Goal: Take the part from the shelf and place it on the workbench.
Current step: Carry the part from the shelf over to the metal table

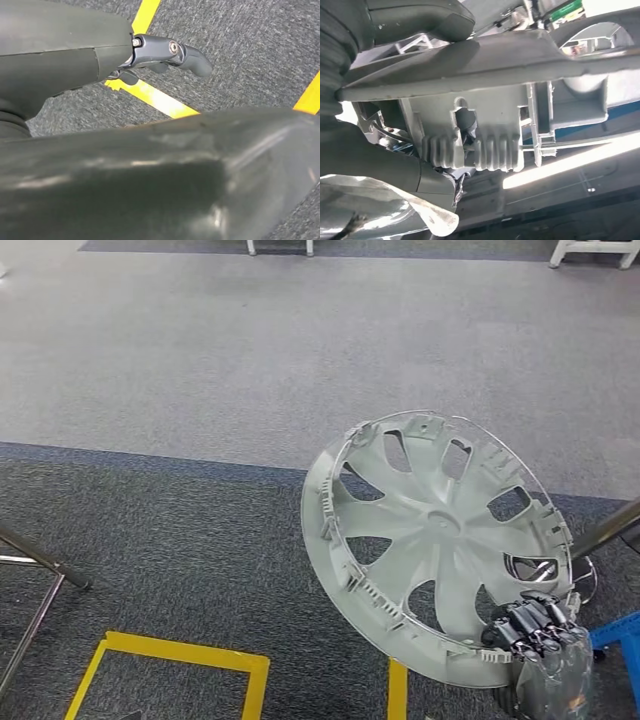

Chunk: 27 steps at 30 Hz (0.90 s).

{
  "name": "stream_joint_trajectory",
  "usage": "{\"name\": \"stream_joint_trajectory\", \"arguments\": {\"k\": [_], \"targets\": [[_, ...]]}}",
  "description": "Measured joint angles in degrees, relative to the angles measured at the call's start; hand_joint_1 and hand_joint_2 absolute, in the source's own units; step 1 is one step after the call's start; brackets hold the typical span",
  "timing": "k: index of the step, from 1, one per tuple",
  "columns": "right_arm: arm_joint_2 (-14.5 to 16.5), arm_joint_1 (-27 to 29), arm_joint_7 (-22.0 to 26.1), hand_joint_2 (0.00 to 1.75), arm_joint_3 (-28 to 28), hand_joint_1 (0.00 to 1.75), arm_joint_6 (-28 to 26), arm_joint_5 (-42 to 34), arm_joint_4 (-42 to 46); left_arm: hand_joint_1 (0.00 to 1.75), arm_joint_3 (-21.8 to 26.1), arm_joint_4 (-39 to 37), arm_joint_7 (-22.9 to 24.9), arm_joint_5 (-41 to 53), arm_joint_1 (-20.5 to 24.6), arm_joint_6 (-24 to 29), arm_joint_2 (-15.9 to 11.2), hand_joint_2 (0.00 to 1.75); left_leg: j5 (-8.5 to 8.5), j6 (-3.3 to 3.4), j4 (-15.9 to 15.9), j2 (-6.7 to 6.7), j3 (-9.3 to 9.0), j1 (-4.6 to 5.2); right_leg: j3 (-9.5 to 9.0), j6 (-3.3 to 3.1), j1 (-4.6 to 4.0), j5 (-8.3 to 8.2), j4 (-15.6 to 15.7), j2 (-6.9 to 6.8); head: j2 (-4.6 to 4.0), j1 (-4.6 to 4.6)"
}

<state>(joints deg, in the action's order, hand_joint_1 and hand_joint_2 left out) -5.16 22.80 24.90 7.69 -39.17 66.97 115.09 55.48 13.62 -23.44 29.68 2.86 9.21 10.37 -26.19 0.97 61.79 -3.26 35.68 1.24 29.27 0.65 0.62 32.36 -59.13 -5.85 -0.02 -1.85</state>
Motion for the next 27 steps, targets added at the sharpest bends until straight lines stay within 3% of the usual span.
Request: {"name": "stream_joint_trajectory", "arguments": {"k": [1,2,3,4,6,8,10,11,13,14,16,18,19,21,23,25,26,27], "targets": [[0.0,-0.1,0.0,1.75,0.0,1.75,0.0,0.0,0.0,0.00,0.0,0.0,0.0,0.0,0.1,0.0,-0.1,0.00,-0.07,0.31,-1.3,-0.89,-0.60,0.43,-0.19,0.24,-0.07,0.16,0.1,-0.67,0.00,0.02],[0.0,-0.1,0.0,1.75,0.0,1.75,0.0,0.1,0.0,0.00,0.0,0.0,0.1,0.1,0.1,0.0,-0.1,0.00,-0.30,0.54,-1.7,-0.96,-0.69,0.74,-0.38,0.48,-0.13,0.24,0.3,-1.38,0.00,0.03],[0.0,-0.2,0.1,1.75,0.0,1.75,0.0,0.1,0.0,0.00,0.0,0.0,0.1,0.1,0.1,0.0,-0.2,0.00,-0.22,0.81,-2.1,-0.30,-0.73,0.74,-0.74,0.73,-0.12,0.32,0.5,-2.00,0.00,0.04],[0.0,-0.4,0.1,1.75,0.0,1.75,0.0,0.1,0.0,0.00,0.0,0.0,0.1,0.1,-0.1,0.0,-0.2,0.00,-0.05,1.05,-2.6,0.39,-0.90,0.65,-0.92,0.94,-0.05,0.55,0.5,-1.66,0.00,0.12],[-0.1,-0.5,0.1,1.75,0.0,1.75,0.0,0.2,0.0,0.00,0.0,0.0,0.1,0.1,-0.2,0.0,-0.3,0.00,0.34,1.58,-3.4,1.69,-1.38,0.21,0.16,1.28,0.15,2.16,-1.9,1.57,0.00,0.25],[-0.1,-0.5,0.1,1.75,0.1,1.75,0.0,0.1,0.0,0.00,0.0,0.0,0.1,0.1,0.0,0.0,-0.2,0.00,0.45,1.86,-3.6,3.12,-1.53,-0.03,4.04,1.52,0.33,5.17,-9.0,5.05,0.01,0.55],[-0.2,-0.4,0.1,1.75,0.1,1.75,0.0,0.1,0.0,0.00,0.0,0.0,0.1,0.1,0.1,-0.1,-0.1,0.00,0.39,1.93,-3.6,4.79,-1.59,-0.08,8.10,1.78,0.38,6.38,-15.2,5.76,0.01,0.78],[-0.2,-0.4,0.1,1.75,0.1,1.75,0.0,0.2,0.0,0.00,0.0,0.0,0.1,0.1,0.1,-0.1,-0.1,0.00,0.34,1.91,-3.5,5.67,-1.68,-0.11,8.85,1.87,0.42,5.26,-15.4,5.82,0.00,0.81],[-0.3,-0.3,0.1,1.75,0.2,1.75,0.0,0.2,0.0,0.00,0.0,0.0,0.1,0.1,0.1,-0.1,-0.1,0.00,0.13,1.63,-3.2,7.46,-1.95,-0.28,7.11,2.03,0.70,0.37,-9.3,6.68,0.00,0.88],[-0.3,-0.3,0.1,1.75,0.2,1.75,0.0,0.2,0.0,0.00,0.0,0.0,0.1,0.1,0.1,-0.1,-0.1,0.00,-0.05,1.35,-3.0,8.30,-1.96,-0.29,5.60,2.12,0.88,-1.47,-5.5,7.91,0.00,0.88],[-0.3,-0.4,0.1,1.75,0.2,1.75,0.0,0.1,0.0,0.00,0.0,0.0,0.1,0.1,0.2,-0.1,-0.2,0.00,-0.29,0.74,-2.5,9.73,-1.64,-0.40,3.46,2.00,1.05,-2.73,-1.0,9.83,0.01,0.90],[-0.3,-0.4,0.1,1.75,0.2,1.75,0.0,0.1,0.0,0.00,0.0,0.0,0.1,0.1,0.0,-0.1,-0.2,0.00,-0.14,0.09,-2.4,10.96,-1.22,-0.63,2.90,1.36,0.84,-2.49,-0.5,9.50,0.01,0.93],[-0.4,-0.5,0.1,1.75,0.2,1.75,0.0,0.2,0.0,0.00,0.0,0.0,0.1,0.1,-0.1,-0.1,-0.2,0.00,-0.16,-0.21,-2.3,10.86,-1.10,-0.71,2.76,0.94,0.80,-2.60,-0.3,8.82,0.00,0.96],[-0.4,-0.5,0.1,1.75,0.3,1.75,0.0,0.2,0.0,0.00,0.0,0.0,0.1,0.1,-0.3,-0.1,-0.2,0.00,-1.65,-0.81,-0.1,8.24,-0.12,-0.63,2.45,0.17,0.79,-2.75,0.0,7.40,0.00,0.65],[-0.4,-0.5,0.1,1.75,0.3,1.75,0.0,0.2,0.0,0.00,0.0,0.0,0.1,0.1,-0.1,-0.1,-0.2,0.00,-5.18,-1.30,6.3,4.88,2.84,-0.68,2.27,-0.27,0.62,-2.63,0.2,5.81,0.00,0.35],[-0.4,-0.5,0.1,1.75,0.3,1.75,0.0,0.4,0.0,0.00,0.0,0.0,0.1,0.1,0.0,-0.3,-0.2,0.00,-7.67,-1.55,12.9,4.01,5.98,-0.94,2.19,-0.41,0.45,-2.40,0.2,4.15,0.00,0.34],[-0.4,-0.4,0.1,1.75,0.3,1.75,0.0,0.5,0.0,0.00,0.0,0.0,0.2,0.1,-0.1,-0.4,-0.2,0.00,-7.43,-1.55,13.7,3.91,6.38,-1.01,2.08,-0.42,0.40,-2.26,0.2,3.36,0.00,0.34],[-0.4,-0.4,0.1,1.75,0.3,1.75,0.0,0.6,0.0,0.00,0.0,0.0,0.2,0.2,-0.2,-0.4,-0.2,0.00,-6.03,-1.44,12.2,3.74,5.57,-1.01,1.89,-0.41,0.36,-2.10,0.1,2.63,0.00,0.33]]}}
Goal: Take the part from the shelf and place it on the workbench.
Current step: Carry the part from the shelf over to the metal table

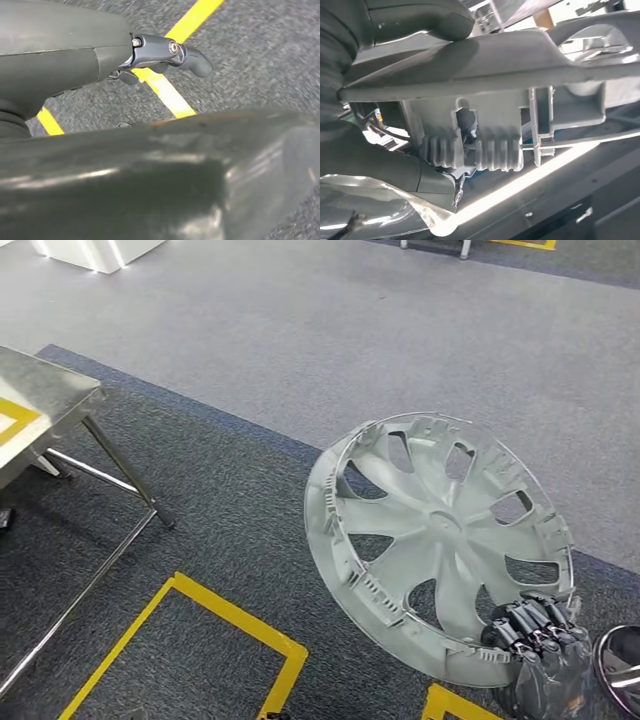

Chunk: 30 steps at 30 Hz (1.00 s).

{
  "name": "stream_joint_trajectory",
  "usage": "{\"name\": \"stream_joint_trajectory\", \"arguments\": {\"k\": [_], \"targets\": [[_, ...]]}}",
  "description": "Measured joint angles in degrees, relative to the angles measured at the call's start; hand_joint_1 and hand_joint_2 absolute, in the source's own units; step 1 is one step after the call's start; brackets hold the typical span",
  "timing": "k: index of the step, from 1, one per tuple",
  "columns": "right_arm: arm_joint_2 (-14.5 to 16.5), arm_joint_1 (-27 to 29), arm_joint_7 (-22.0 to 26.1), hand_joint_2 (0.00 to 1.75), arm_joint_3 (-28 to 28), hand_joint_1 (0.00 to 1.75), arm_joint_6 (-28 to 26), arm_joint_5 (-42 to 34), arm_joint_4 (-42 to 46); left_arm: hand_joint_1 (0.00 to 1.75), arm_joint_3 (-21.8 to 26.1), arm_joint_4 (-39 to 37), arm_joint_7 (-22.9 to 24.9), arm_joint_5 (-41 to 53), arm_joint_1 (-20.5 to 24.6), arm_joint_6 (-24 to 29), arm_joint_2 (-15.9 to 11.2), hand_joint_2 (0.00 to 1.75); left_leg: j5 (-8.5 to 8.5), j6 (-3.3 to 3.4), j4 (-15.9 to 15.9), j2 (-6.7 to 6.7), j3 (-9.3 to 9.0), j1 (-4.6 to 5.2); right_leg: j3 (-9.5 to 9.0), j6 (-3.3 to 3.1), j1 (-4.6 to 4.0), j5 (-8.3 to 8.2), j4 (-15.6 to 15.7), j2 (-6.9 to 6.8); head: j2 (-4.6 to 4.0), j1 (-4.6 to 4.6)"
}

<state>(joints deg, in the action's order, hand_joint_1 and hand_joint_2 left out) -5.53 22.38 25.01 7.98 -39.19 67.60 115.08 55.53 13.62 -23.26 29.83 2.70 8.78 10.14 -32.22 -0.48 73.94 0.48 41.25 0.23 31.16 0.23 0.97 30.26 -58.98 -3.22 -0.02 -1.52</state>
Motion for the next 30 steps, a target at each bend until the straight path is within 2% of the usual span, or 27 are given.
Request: {"name": "stream_joint_trajectory", "arguments": {"k": [1,3,4,5,7,8,10,11,12,13,14,15,16,17,18,19,20,21,22,23,25,26,27,28,29,30], "targets": [[0.0,0.0,0.0,1.75,0.0,1.75,0.0,0.1,0.0,0.00,0.0,0.0,0.0,0.0,-0.1,0.0,0.0,0.00,2.11,0.25,-3.6,-0.54,-1.83,0.07,-0.30,0.05,-0.05,0.21,0.0,-0.72,0.00,-0.01],[0.0,0.0,0.0,1.75,0.0,1.75,0.0,0.1,0.0,0.00,0.0,0.0,0.1,0.0,0.0,0.0,0.0,0.00,4.94,1.02,-11.2,-2.84,-5.80,0.62,-0.88,0.39,-0.24,0.74,0.0,-2.06,0.00,0.03],[0.0,-0.1,0.0,1.75,0.0,1.75,0.0,0.1,0.0,0.00,0.0,0.0,0.1,0.0,0.1,0.0,0.0,0.00,5.39,1.37,-13.4,-3.66,-6.91,0.93,-1.12,0.66,-0.33,0.98,0.1,-2.67,0.00,0.08],[0.0,-0.1,0.0,1.75,0.1,1.75,0.0,0.1,0.0,0.00,0.0,0.0,0.1,0.0,0.1,0.0,-0.1,0.00,5.19,1.65,-14.2,-3.96,-7.26,1.22,-1.31,0.95,-0.38,1.17,0.2,-3.25,0.00,0.10],[0.0,-0.2,0.0,1.75,0.1,1.75,0.0,0.1,0.0,0.00,0.0,0.0,0.1,0.0,0.0,0.0,-0.1,0.00,5.32,2.14,-14.8,-2.79,-7.36,1.22,-1.68,1.54,-0.34,1.51,0.4,-4.27,0.01,0.09],[0.0,-0.2,0.0,1.75,0.1,1.75,0.0,0.2,0.0,0.00,0.0,0.0,0.1,0.0,-0.1,0.0,-0.1,0.00,5.46,2.43,-15.2,-2.17,-7.65,1.06,-1.70,1.79,-0.26,1.92,0.1,-3.72,0.01,0.15],[0.0,-0.2,0.0,1.75,0.1,1.75,0.0,0.2,0.0,0.00,0.0,0.0,0.1,0.0,-0.1,0.0,-0.1,0.00,5.75,2.99,-16.0,-0.93,-8.28,0.57,-0.15,2.17,-0.09,3.99,-3.4,-0.59,0.01,0.41],[0.0,-0.2,0.0,1.75,0.1,1.75,0.0,0.2,0.0,0.00,0.0,0.0,0.1,0.0,0.0,-0.1,-0.1,0.00,5.73,3.16,-16.0,-0.30,-8.37,0.52,1.52,2.28,-0.01,5.53,-6.9,1.32,0.01,0.61],[0.0,-0.2,0.0,1.75,0.2,1.75,0.0,0.2,0.0,0.00,0.0,0.0,0.1,0.1,0.1,-0.1,-0.1,0.00,5.69,3.27,-16.0,0.42,-8.37,0.48,3.69,2.40,0.04,6.98,-10.8,2.44,0.01,0.69],[0.0,-0.2,0.0,1.75,0.2,1.75,0.0,0.3,0.0,0.00,0.0,0.0,0.1,0.1,0.2,-0.1,0.0,0.00,5.62,3.30,-15.9,1.20,-8.39,0.46,5.67,2.51,0.08,7.74,-13.9,2.91,0.00,0.81],[-0.1,-0.1,0.0,1.75,0.2,1.75,0.0,0.4,0.0,0.00,0.0,0.0,0.1,0.1,0.2,-0.1,0.0,0.00,5.53,3.29,-15.9,2.03,-8.46,0.45,6.93,2.59,0.11,7.35,-15.2,3.09,0.00,0.84],[-0.1,-0.1,0.0,1.75,0.2,1.75,0.0,0.4,-0.1,0.00,0.0,0.0,0.1,0.2,0.2,-0.1,0.1,0.00,5.41,3.20,-15.8,2.92,-8.56,0.41,7.07,2.64,0.15,5.74,-14.2,3.20,0.00,0.84],[-0.1,-0.1,0.0,1.75,0.2,1.75,0.0,0.5,-0.1,0.00,0.0,0.0,0.1,0.2,0.2,-0.1,0.1,0.00,5.22,3.03,-15.6,3.82,-8.69,0.33,6.12,2.69,0.24,3.18,-11.1,3.58,0.00,0.89],[-0.1,-0.1,0.0,1.75,0.2,1.75,0.0,0.5,-0.1,0.00,0.0,0.0,0.1,0.3,0.2,-0.1,0.1,0.00,4.99,2.77,-15.4,4.67,-8.77,0.22,4.65,2.75,0.40,1.00,-7.4,4.65,0.00,0.86],[-0.1,-0.1,0.0,1.75,0.2,1.75,0.0,0.5,-0.2,0.00,0.0,0.0,0.1,0.3,0.2,-0.1,0.1,0.00,4.74,2.47,-15.0,5.47,-8.66,0.18,3.23,2.80,0.61,-0.39,-4.0,6.14,0.00,0.91],[-0.1,-0.1,0.0,1.75,0.2,1.75,0.0,0.5,-0.2,0.00,0.0,0.0,0.1,0.4,0.3,-0.1,0.1,0.00,4.61,2.15,-14.7,6.22,-8.40,0.11,2.17,2.74,0.74,-0.96,-1.8,7.41,0.00,0.95],[-0.1,-0.1,0.0,1.75,0.3,1.75,0.0,0.5,-0.2,0.00,0.0,0.0,0.1,0.4,0.3,-0.1,0.1,0.00,4.61,1.82,-14.5,6.89,-8.08,0.03,1.66,2.59,0.76,-0.69,-1.0,8.23,0.00,0.94],[-0.1,-0.1,0.1,1.75,0.3,1.75,0.0,0.5,-0.2,0.00,0.0,0.0,0.1,0.4,0.3,-0.1,0.1,0.00,4.70,1.54,-14.4,7.59,-7.78,-0.06,1.44,2.36,0.68,-0.55,-0.7,8.19,0.00,0.98],[-0.1,-0.1,0.0,1.75,0.3,1.75,0.0,0.5,-0.2,0.00,0.0,0.0,0.1,0.5,0.2,0.0,0.1,0.00,4.76,1.27,-14.4,8.12,-7.60,-0.17,1.25,2.03,0.65,-0.55,-0.7,7.49,0.01,0.95],[-0.1,-0.2,0.1,1.75,0.2,1.75,0.0,0.6,-0.2,0.00,0.0,-0.1,0.1,0.5,0.0,0.0,0.1,0.00,4.60,1.00,-14.2,7.46,-7.48,-0.12,1.03,1.69,0.65,-0.55,-0.5,6.75,0.01,0.85],[-0.1,-0.2,0.1,1.75,0.2,1.75,0.0,0.9,-0.1,0.00,0.0,-0.1,0.1,0.7,0.0,0.0,0.1,0.00,2.86,0.43,-11.1,3.87,-6.06,0.09,0.49,0.92,0.68,-0.48,-0.1,5.04,0.02,0.37],[-0.1,-0.2,0.2,1.75,0.2,1.75,0.0,1.1,-0.1,0.00,0.0,-0.1,0.1,0.9,0.1,0.0,0.1,0.00,1.29,0.18,-7.8,1.73,-4.48,0.13,0.28,0.60,0.56,-0.34,-0.1,4.12,0.02,0.13],[-0.1,-0.2,0.2,1.75,0.2,1.75,0.0,1.2,-0.1,0.00,0.0,-0.1,0.1,1.0,0.2,0.0,0.1,0.00,-0.39,-0.02,-3.9,0.59,-2.45,0.02,0.14,0.37,0.44,-0.17,0.0,3.15,0.02,-0.02],[-0.1,-0.2,0.2,1.75,0.1,1.75,0.0,1.3,-0.1,0.00,0.0,-0.1,0.1,1.0,0.3,0.0,0.1,0.00,-1.59,-0.14,-0.3,0.20,-0.58,-0.11,0.02,0.25,0.34,0.00,-0.1,2.23,0.01,0.00],[-0.1,-0.2,0.3,1.75,0.1,1.75,0.0,1.4,-0.1,0.00,0.0,-0.1,0.1,1.0,0.3,0.0,0.1,0.00,-1.86,-0.17,1.7,0.10,0.56,-0.19,-0.13,0.18,0.27,0.18,-0.1,1.35,0.01,-0.02],[-0.1,-0.1,0.3,1.75,0.1,1.75,0.0,1.5,-0.1,0.00,0.0,-0.1,0.1,1.0,0.3,0.0,0.1,0.00,-0.96,-0.12,1.6,0.03,0.62,-0.22,-0.34,0.18,0.21,0.37,-0.1,0.56,0.00,-0.03]]}}
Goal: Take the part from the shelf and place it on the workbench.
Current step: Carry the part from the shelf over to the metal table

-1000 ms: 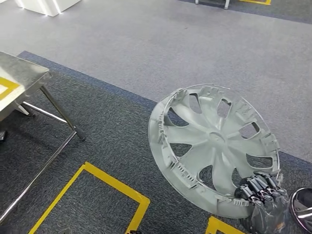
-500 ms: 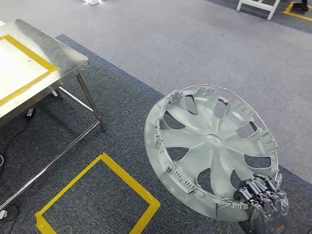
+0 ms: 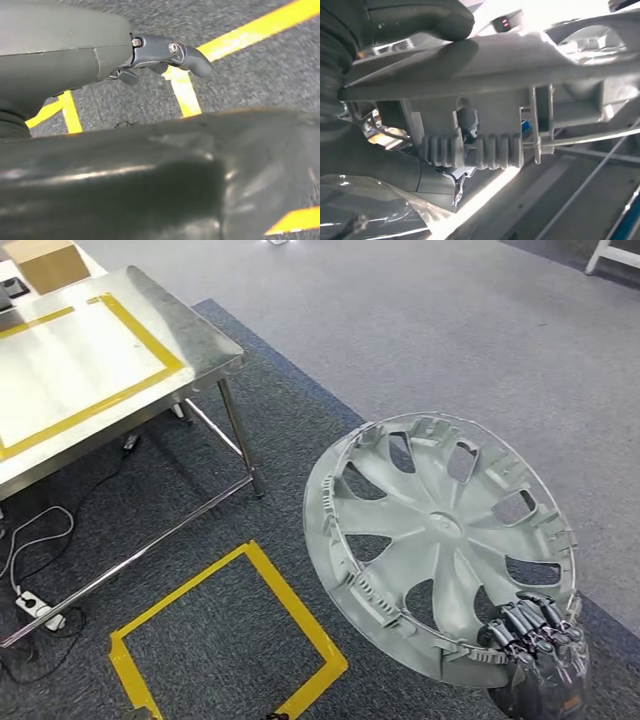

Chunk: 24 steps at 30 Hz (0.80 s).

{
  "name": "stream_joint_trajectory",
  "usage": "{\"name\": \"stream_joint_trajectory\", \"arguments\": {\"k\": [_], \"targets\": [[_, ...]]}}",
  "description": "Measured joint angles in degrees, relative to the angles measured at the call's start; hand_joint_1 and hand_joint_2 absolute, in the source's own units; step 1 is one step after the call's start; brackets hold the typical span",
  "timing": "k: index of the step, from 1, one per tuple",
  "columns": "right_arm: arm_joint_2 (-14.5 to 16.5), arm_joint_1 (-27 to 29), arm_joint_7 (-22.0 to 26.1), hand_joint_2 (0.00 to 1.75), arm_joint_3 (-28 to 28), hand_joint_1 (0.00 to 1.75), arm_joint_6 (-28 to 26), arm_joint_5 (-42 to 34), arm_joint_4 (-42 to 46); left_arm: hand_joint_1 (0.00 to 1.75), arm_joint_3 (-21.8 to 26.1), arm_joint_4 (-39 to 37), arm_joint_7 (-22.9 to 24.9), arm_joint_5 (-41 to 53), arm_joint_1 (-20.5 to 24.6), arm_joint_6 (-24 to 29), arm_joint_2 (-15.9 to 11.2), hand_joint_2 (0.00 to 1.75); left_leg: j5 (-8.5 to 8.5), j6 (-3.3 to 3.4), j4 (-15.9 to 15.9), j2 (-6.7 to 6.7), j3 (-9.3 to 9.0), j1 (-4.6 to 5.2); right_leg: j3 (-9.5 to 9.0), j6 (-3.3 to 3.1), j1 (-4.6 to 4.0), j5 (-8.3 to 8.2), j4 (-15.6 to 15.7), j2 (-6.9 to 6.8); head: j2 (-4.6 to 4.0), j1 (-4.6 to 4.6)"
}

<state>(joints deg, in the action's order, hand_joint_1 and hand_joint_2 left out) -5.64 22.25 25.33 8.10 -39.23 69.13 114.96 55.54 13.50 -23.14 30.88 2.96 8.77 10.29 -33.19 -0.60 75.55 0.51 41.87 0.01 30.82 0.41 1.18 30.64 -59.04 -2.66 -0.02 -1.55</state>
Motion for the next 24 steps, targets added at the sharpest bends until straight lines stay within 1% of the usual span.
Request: {"name": "stream_joint_trajectory", "arguments": {"k": [1,2,3,4,5,6,7,8,9,10,11,12,13,14,15,16,17,18,19,20,21,22,23,24], "targets": [[0.0,0.0,0.1,1.75,0.0,1.75,0.0,0.1,0.0,0.00,0.0,0.0,0.0,0.0,-0.1,0.0,0.0,0.00,1.88,0.19,-2.4,-0.24,-1.10,0.04,-0.29,0.05,-0.07,0.22,0.0,-0.74,0.00,-0.01],[0.0,0.0,0.1,1.75,0.0,1.75,0.0,0.1,0.0,0.00,0.0,0.0,0.0,0.0,-0.1,0.0,0.0,0.00,4.16,0.58,-6.4,-1.03,-2.99,0.20,-0.67,0.14,-0.15,0.48,0.0,-1.46,0.01,0.00],[0.0,0.0,0.2,1.75,0.0,1.75,0.0,0.2,0.0,0.00,0.0,0.0,0.0,0.0,-0.1,0.0,0.0,0.00,5.66,1.05,-10.2,-2.28,-4.91,0.53,-0.89,0.33,-0.29,0.76,0.0,-2.15,0.01,0.01],[0.0,0.0,0.2,1.75,0.0,1.75,0.0,0.2,0.0,0.00,0.0,0.0,-0.1,0.0,0.0,0.0,0.0,0.00,6.50,1.53,-13.2,-3.40,-6.42,0.87,-1.10,0.58,-0.42,1.04,0.1,-2.80,0.01,0.01],[0.0,0.0,0.2,1.75,0.0,1.75,0.0,0.3,0.0,0.00,0.0,0.0,-0.1,0.0,0.1,0.0,0.0,0.00,6.60,1.92,-14.9,-4.20,-7.23,1.19,-1.24,0.83,-0.54,1.27,0.2,-3.48,0.01,0.04],[0.0,-0.1,0.2,1.75,0.0,1.75,0.0,0.3,0.0,0.00,0.0,0.0,-0.2,0.0,0.2,0.0,0.0,0.00,6.22,2.15,-15.3,-4.27,-7.39,1.44,-1.45,1.09,-0.62,1.40,0.3,-4.14,0.00,0.05],[0.0,-0.1,0.2,1.75,0.0,1.75,0.0,0.3,0.0,0.00,0.0,0.0,-0.2,0.0,0.1,0.0,0.0,0.00,6.27,2.38,-15.7,-3.68,-7.47,1.46,-1.91,1.35,-0.66,1.50,0.5,-4.84,0.00,0.04],[0.0,-0.2,0.2,1.75,0.0,1.75,0.0,0.3,0.0,0.00,0.0,0.0,-0.2,0.0,0.0,0.0,0.0,0.00,6.44,2.58,-16.2,-3.02,-7.70,1.32,-2.21,1.58,-0.59,1.73,0.6,-4.96,0.01,0.09],[0.0,-0.2,0.2,1.75,0.0,1.75,0.0,0.3,0.1,0.00,0.0,0.0,-0.2,0.0,-0.1,0.0,0.0,0.00,6.64,2.82,-16.7,-2.35,-8.03,1.12,-2.23,1.80,-0.53,2.24,0.1,-4.02,0.00,0.14],[0.0,-0.2,0.2,1.75,0.0,1.75,0.0,0.3,0.1,0.00,0.0,0.0,-0.2,0.0,-0.1,0.0,0.0,0.00,6.83,3.07,-17.1,-1.69,-8.37,0.84,-1.49,2.00,-0.48,3.25,-1.6,-2.38,0.00,0.28],[0.0,-0.1,0.2,1.75,0.0,1.75,0.0,0.3,0.1,0.00,0.0,0.0,-0.3,0.0,-0.1,0.0,0.1,0.00,6.93,3.26,-17.4,-1.03,-8.61,0.62,0.10,2.16,-0.36,4.68,-4.5,-0.31,0.00,0.49],[0.0,-0.1,0.2,1.75,0.0,1.75,0.0,0.3,0.2,0.00,0.0,0.0,-0.3,0.0,0.0,0.0,0.1,0.00,6.90,3.43,-17.4,-0.34,-8.65,0.54,2.27,2.30,-0.34,6.24,-8.4,1.37,-0.01,0.66],[0.0,-0.1,0.2,1.75,0.1,1.75,0.0,0.4,0.2,0.00,0.0,0.0,-0.3,0.1,0.1,0.0,0.2,0.00,6.84,3.53,-17.4,0.42,-8.64,0.52,4.63,2.44,-0.30,7.43,-12.2,2.21,0.00,0.78],[0.0,-0.1,0.2,1.75,0.1,1.75,0.0,0.4,0.1,0.00,0.0,0.0,-0.2,0.1,0.1,0.0,0.3,0.00,6.77,3.57,-17.4,1.23,-8.69,0.52,6.44,2.55,-0.27,7.68,-14.7,2.51,0.00,0.87],[0.0,0.0,0.2,1.75,0.1,1.75,0.0,0.4,0.1,0.00,0.0,0.0,-0.2,0.2,0.1,0.0,0.4,0.00,6.69,3.55,-17.3,2.07,-8.77,0.51,7.32,2.63,-0.23,6.76,-15.1,2.60,0.00,0.91],[0.0,0.1,0.2,1.75,0.1,1.75,0.0,0.5,0.1,0.00,0.0,0.0,0.0,0.2,0.1,0.0,0.4,0.00,6.58,3.43,-17.2,2.96,-8.90,0.45,7.01,2.70,-0.15,4.67,-13.2,2.74,0.00,0.96],[0.0,0.1,0.2,1.75,0.1,1.75,0.0,0.6,0.1,0.00,0.0,0.0,0.1,0.3,0.1,0.0,0.4,0.00,6.41,3.23,-17.1,3.84,-9.03,0.37,5.74,2.77,0.00,1.99,-9.5,3.23,0.00,1.01],[0.0,0.1,0.2,1.75,0.1,1.75,0.0,0.6,0.1,0.00,0.0,0.0,0.2,0.4,0.1,0.1,0.5,0.00,6.21,2.95,-16.8,4.64,-8.98,0.35,4.28,2.86,0.23,0.08,-5.8,4.63,0.00,1.04],[0.0,0.0,0.2,1.75,0.1,1.75,0.0,0.7,0.1,0.00,0.0,0.0,0.3,0.5,0.1,0.1,0.5,0.00,6.02,2.64,-16.5,5.43,-8.79,0.32,2.86,2.87,0.47,-1.09,-2.7,6.07,0.00,1.03],[0.0,0.0,0.2,1.75,0.1,1.75,0.0,0.7,0.1,0.00,0.0,0.0,0.3,0.7,0.2,0.1,0.5,0.00,5.92,2.31,-16.2,6.13,-8.50,0.27,2.00,2.82,0.61,-1.39,-0.9,7.21,0.00,1.06],[0.0,-0.1,0.2,1.75,0.1,1.75,0.0,0.7,0.2,0.00,0.0,0.0,0.4,0.7,0.2,0.2,0.5,0.00,5.95,1.99,-16.0,6.80,-8.18,0.20,1.65,2.64,0.61,-1.01,-0.5,7.89,0.01,1.05],[0.0,-0.1,0.2,1.75,0.1,1.75,0.0,0.8,0.2,0.00,0.0,-0.1,0.5,0.8,0.2,0.2,0.5,0.00,6.03,1.69,-16.0,7.49,-7.97,0.08,1.43,2.34,0.54,-0.95,-0.3,7.47,0.01,1.05],[0.0,-0.1,0.2,1.75,0.1,1.75,0.0,0.8,0.2,0.00,0.0,-0.1,0.5,0.9,0.1,0.3,0.5,0.00,6.04,1.41,-16.0,7.79,-7.87,-0.02,1.31,1.98,0.54,-0.99,-0.2,6.71,0.01,1.09],[0.0,-0.1,0.2,1.75,0.1,1.75,0.0,0.8,0.2,0.00,0.0,-0.1,0.6,1.0,0.0,0.3,0.5,0.00,5.75,1.11,-15.6,6.94,-7.69,0.07,1.07,1.56,0.57,-1.00,-0.1,5.98,0.01,0.99]]}}
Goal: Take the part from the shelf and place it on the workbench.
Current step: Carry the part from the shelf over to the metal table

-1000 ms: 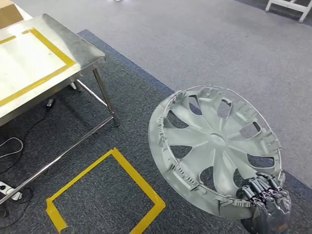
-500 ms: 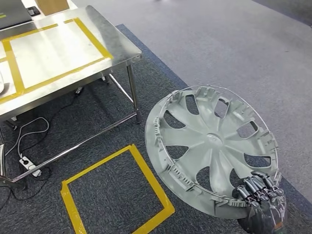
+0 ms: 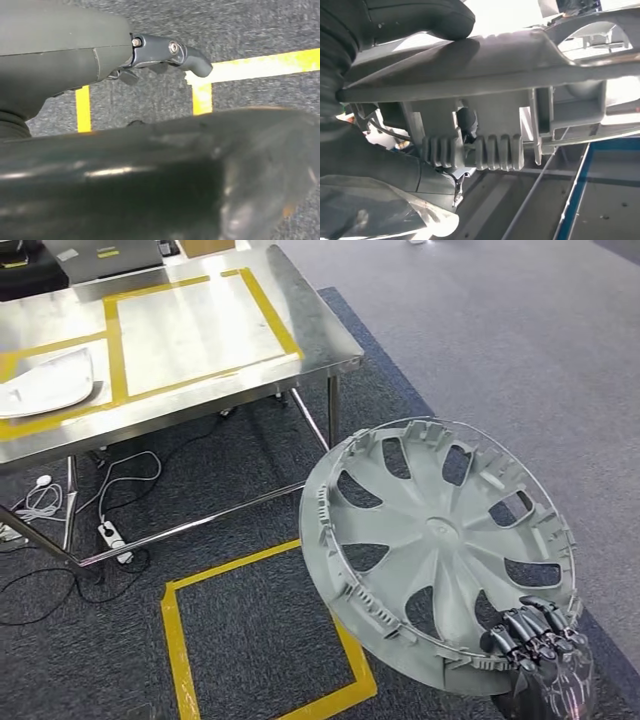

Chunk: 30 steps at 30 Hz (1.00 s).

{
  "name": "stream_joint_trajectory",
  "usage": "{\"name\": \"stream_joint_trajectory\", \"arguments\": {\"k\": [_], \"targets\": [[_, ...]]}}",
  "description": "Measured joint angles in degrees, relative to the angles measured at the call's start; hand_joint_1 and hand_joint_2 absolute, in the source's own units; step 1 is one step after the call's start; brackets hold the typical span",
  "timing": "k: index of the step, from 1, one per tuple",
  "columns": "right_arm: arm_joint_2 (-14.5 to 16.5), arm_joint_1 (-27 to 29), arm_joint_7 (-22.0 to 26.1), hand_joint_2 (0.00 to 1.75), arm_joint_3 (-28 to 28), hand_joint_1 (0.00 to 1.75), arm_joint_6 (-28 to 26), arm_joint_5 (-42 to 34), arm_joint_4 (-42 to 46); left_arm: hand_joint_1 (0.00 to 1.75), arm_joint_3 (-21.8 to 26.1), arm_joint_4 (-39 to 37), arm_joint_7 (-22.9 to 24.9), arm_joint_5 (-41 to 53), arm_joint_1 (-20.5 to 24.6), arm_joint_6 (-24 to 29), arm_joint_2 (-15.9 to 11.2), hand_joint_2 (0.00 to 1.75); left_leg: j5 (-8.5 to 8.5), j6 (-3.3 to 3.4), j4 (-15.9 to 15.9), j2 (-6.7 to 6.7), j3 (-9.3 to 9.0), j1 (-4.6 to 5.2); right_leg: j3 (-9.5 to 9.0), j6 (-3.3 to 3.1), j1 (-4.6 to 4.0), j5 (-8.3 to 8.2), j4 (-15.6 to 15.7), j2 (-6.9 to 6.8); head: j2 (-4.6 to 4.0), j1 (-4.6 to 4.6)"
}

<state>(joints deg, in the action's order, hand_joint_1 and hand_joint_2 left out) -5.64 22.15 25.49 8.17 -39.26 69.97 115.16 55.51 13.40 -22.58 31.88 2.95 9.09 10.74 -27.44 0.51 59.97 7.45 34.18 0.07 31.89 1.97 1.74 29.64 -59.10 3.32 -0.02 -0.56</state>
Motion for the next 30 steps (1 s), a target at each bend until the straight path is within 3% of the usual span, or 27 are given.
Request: {"name": "stream_joint_trajectory", "arguments": {"k": [1,3,5,6,7,8,10,12,14,16,18,20,21,22,23,25,27,30], "targets": [[0.0,0.0,0.0,1.75,0.0,1.75,0.0,0.0,0.0,0.00,0.0,0.0,0.0,0.1,0.0,0.0,0.0,0.00,-0.89,-0.32,1.5,-1.64,0.68,0.09,-0.26,-0.40,0.05,0.02,0.2,-0.88,-0.01,-0.16],[0.0,0.0,0.0,1.75,-0.1,1.75,0.0,0.0,0.1,0.00,0.0,0.0,0.0,0.1,0.2,0.1,0.0,0.00,-4.12,-0.88,7.9,-5.58,3.75,0.14,-0.72,-1.02,-0.09,0.26,0.4,-2.71,-0.01,-0.53],[0.0,0.0,0.0,1.75,-0.1,1.75,0.0,0.0,0.1,0.00,0.0,0.0,0.0,0.2,0.3,0.1,0.0,0.00,-6.58,-1.17,14.9,-6.79,7.37,-0.11,-1.03,-1.26,-0.26,0.62,0.4,-4.53,-0.01,-0.64],[0.0,0.0,0.0,1.75,-0.1,1.75,0.0,0.0,0.1,0.00,0.0,0.0,0.0,0.2,0.2,0.1,0.0,0.00,-6.28,-1.19,16.0,-6.89,8.00,-0.18,-1.24,-1.26,-0.31,0.82,0.4,-5.35,-0.01,-0.64],[0.0,0.1,0.0,1.75,-0.1,1.75,0.0,0.0,0.1,0.00,0.0,0.0,0.0,0.2,0.1,0.1,0.0,0.00,-4.86,-1.11,14.8,-7.03,7.50,-0.20,-1.53,-1.21,-0.35,1.05,0.4,-6.12,-0.01,-0.67],[0.0,0.1,0.0,1.75,-0.1,1.75,0.0,0.0,0.1,0.00,0.0,0.0,0.0,0.2,0.1,0.1,0.0,0.00,-2.65,-0.86,11.4,-7.47,5.93,-0.14,-1.92,-1.10,-0.40,1.33,0.4,-6.84,-0.01,-0.67],[0.0,0.0,0.0,1.75,-0.1,1.75,0.0,0.0,0.1,0.00,0.0,0.0,0.0,0.2,0.1,0.1,0.0,0.00,0.60,0.08,3.7,-10.25,2.16,0.50,-2.58,-0.70,-0.63,1.98,0.5,-8.16,-0.01,-0.66],[0.0,0.0,0.0,1.75,-0.1,1.75,0.0,0.0,0.1,0.00,0.0,0.0,0.0,0.2,0.3,0.1,0.0,0.00,0.96,0.88,0.3,-12.35,0.60,1.24,-2.95,-0.17,-0.90,2.44,0.6,-9.45,-0.01,-0.57],[0.0,-0.1,0.1,1.75,-0.1,1.75,0.0,0.0,0.1,0.00,0.0,0.0,0.0,0.2,0.2,0.1,0.0,0.00,0.87,1.35,-0.2,-11.39,0.58,1.27,-3.48,0.35,-1.00,2.70,1.0,-10.61,0.00,-0.49],[0.0,-0.2,0.4,1.75,-0.1,1.75,0.0,0.0,0.1,0.00,0.0,0.0,0.0,0.3,0.1,0.1,0.0,0.00,1.11,1.89,-1.0,-9.90,0.18,0.86,-3.29,0.82,-0.84,3.79,-0.1,-8.43,0.01,-0.29],[0.0,-0.2,0.8,1.75,-0.1,1.75,0.0,0.0,0.2,0.00,0.0,0.0,0.0,0.3,0.3,0.1,0.1,0.00,1.18,2.34,-1.4,-8.49,-0.15,0.55,-0.51,1.09,-0.65,6.52,-5.6,-4.72,0.00,0.04],[0.0,-0.1,1.1,1.75,0.0,1.75,0.0,-0.1,0.2,0.00,0.0,0.0,-0.2,0.4,0.4,0.0,0.2,0.00,1.06,2.59,-1.4,-6.87,-0.25,0.52,3.83,1.24,-0.62,8.84,-12.8,-3.54,-0.01,0.18],[0.0,0.0,1.1,1.75,0.0,1.75,0.0,-0.1,0.2,0.00,-0.1,0.0,-0.2,0.4,0.4,0.0,0.2,0.00,0.98,2.61,-1.4,-5.99,-0.37,0.51,5.27,1.31,-0.62,8.56,-14.5,-3.43,-0.01,0.20],[0.0,0.0,1.2,1.75,0.0,1.75,0.0,-0.1,0.2,0.00,0.0,0.0,-0.2,0.4,0.4,0.0,0.3,0.00,0.89,2.56,-1.4,-5.08,-0.55,0.49,5.68,1.36,-0.60,7.08,-14.0,-3.37,-0.01,0.19],[0.0,0.1,1.2,1.75,0.0,1.75,0.0,-0.1,0.2,0.00,0.0,0.0,-0.3,0.4,0.4,0.0,0.3,0.00,0.78,2.43,-1.3,-4.18,-0.78,0.45,5.03,1.36,-0.53,4.64,-11.4,-3.10,-0.01,0.21],[0.0,0.0,1.3,1.75,0.0,1.75,0.0,-0.2,0.2,0.00,0.0,0.0,-0.3,0.4,0.4,0.0,0.4,0.00,0.44,1.98,-1.1,-2.53,-1.03,0.42,2.38,1.28,-0.21,0.47,-4.1,-0.90,-0.01,0.21],[0.0,-0.1,1.4,1.75,0.0,1.75,0.0,-0.6,0.3,0.00,0.0,0.0,-0.3,0.4,0.4,-0.1,0.4,0.00,0.31,1.42,-0.7,-1.24,-0.69,0.37,0.54,0.91,-0.05,-0.31,-0.2,1.11,-0.01,0.21],[0.1,-0.1,2.5,1.75,0.0,1.75,0.0,-2.1,0.4,0.00,0.0,-0.1,-0.4,0.3,0.1,-0.1,0.4,0.00,0.54,1.08,-0.8,-0.30,-0.39,0.14,0.00,0.23,-0.20,-0.04,0.6,0.73,-0.01,0.19]]}}
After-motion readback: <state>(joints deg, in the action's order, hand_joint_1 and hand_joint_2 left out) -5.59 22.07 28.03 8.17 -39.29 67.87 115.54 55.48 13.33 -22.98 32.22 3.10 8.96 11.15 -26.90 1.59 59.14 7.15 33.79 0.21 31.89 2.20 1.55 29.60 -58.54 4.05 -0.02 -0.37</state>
